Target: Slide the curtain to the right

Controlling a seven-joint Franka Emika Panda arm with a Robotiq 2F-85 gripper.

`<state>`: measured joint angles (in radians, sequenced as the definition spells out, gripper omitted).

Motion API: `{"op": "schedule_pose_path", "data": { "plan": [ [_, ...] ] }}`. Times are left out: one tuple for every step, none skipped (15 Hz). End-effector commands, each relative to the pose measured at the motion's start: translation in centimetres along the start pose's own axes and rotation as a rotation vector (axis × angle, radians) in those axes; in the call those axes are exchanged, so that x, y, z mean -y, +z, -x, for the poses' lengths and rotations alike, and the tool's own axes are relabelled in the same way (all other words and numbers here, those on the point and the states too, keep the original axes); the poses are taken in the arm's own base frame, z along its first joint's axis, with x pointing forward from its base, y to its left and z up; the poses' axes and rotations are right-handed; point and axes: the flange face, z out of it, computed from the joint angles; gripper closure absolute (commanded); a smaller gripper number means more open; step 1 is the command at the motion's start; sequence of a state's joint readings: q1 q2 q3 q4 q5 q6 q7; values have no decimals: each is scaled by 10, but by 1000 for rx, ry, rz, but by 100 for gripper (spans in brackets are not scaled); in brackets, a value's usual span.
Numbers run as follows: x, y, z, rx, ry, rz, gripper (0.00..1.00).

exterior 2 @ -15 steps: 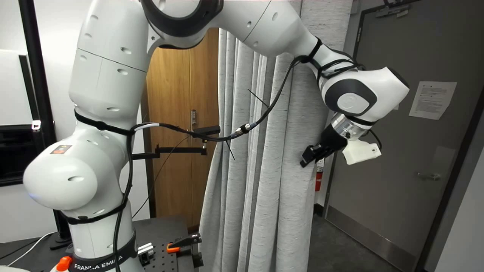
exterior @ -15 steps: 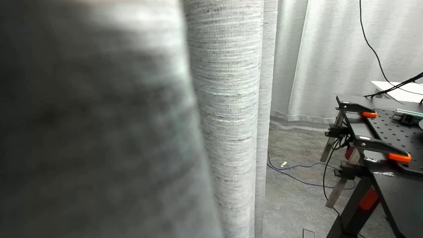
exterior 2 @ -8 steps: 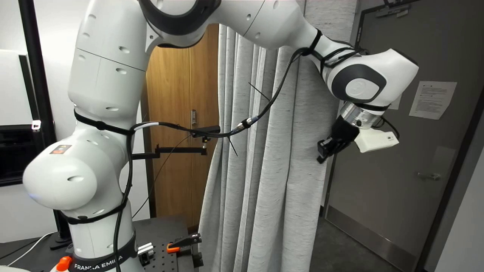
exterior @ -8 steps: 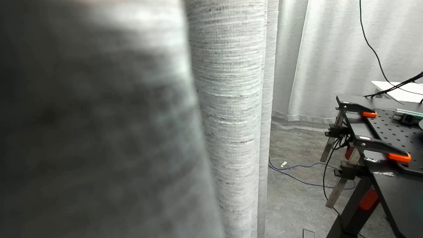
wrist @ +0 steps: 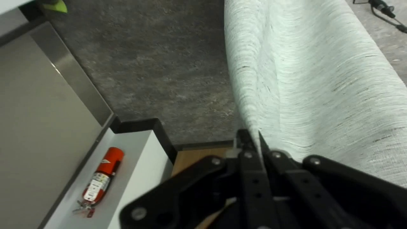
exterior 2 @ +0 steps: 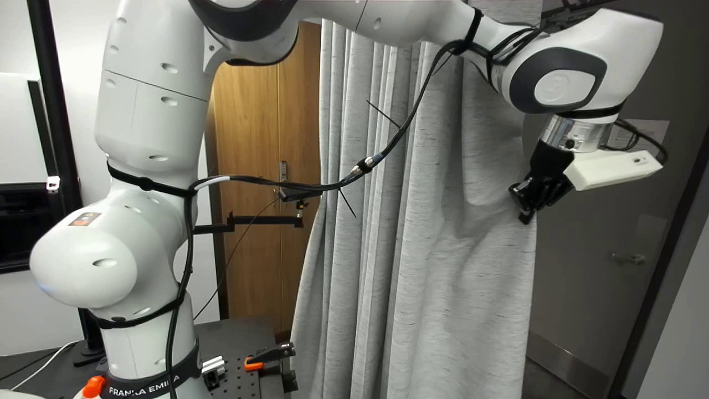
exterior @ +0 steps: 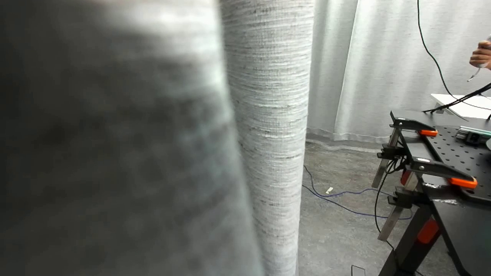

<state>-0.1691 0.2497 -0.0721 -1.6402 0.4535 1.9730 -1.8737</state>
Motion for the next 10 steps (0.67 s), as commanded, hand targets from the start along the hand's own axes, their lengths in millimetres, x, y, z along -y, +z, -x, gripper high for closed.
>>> {"op": "schedule_pose_path", "data": {
  "plan": [
    [-14, -52, 22, 43, 135, 127, 100],
    [-19, -63, 32, 51, 175, 166, 100],
    [-23, -73, 40, 61, 215, 201, 100],
    [-27, -83, 49, 71, 255, 237, 100],
    [-31, -91, 57, 77, 299, 268, 100],
    [-33, -99, 65, 78, 341, 293, 100],
    [-35, -108, 76, 74, 391, 315, 100],
    [-36, -115, 86, 66, 439, 332, 100],
    [-36, -122, 96, 56, 489, 347, 100],
    [-36, -129, 107, 42, 540, 361, 100]
  ]
}}
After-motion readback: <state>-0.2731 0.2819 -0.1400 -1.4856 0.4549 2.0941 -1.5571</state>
